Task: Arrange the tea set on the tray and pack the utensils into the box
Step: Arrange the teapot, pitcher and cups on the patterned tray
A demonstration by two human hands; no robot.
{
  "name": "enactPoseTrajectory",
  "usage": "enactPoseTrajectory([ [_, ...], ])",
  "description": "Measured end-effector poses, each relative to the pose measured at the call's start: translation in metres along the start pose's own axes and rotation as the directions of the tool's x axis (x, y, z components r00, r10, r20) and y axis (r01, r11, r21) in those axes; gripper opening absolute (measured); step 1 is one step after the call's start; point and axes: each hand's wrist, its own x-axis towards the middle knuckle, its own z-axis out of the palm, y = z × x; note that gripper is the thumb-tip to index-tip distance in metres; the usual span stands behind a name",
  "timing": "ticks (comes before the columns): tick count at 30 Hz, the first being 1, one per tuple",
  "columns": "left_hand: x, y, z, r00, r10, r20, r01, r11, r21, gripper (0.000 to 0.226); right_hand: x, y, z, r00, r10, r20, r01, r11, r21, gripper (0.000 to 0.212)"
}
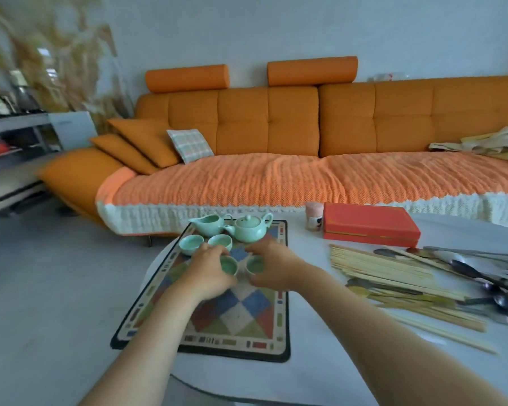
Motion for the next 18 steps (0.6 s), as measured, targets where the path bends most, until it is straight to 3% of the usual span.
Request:
enactPoseTrajectory([
  [4, 0.004, -0.033, -0.010, 0.999, -0.023, -0.040, 0.024, 1.000, 0.018, 0.055, 0.023, -0.008, 0.018, 0.999, 0.002, -0.045, -0.002, 1.000, 0.000, 0.060],
  [8, 0.014, -0.045, -0.008, 0.998, -0.011, -0.054, 0.011, 1.000, 0.000, 0.025, 0.034, 0.002, 0.033, 0.982, 0.095, -0.161, -0.081, 0.993, 0.090, 0.067],
  [10, 0.019, -0.048, -0.008, 0.999, 0.001, -0.050, -0.001, 1.000, 0.012, 0.031, 0.035, 0.006, 0.040, 0.961, 0.149, -0.232, -0.115, 0.982, 0.151, 0.069],
  [13, 0.023, -0.052, -0.012, 0.999, -0.018, -0.029, 0.019, 0.999, 0.048, 0.058, 0.040, 0.010, 0.048, 0.938, 0.208, -0.277, -0.165, 0.971, 0.172, 0.074],
  [18, 0.020, -0.062, -0.019, 0.996, -0.082, -0.038, 0.085, 0.993, 0.081, 0.051, 0.054, 0.005, 0.048, 0.925, 0.223, -0.307, -0.177, 0.969, 0.170, 0.070],
])
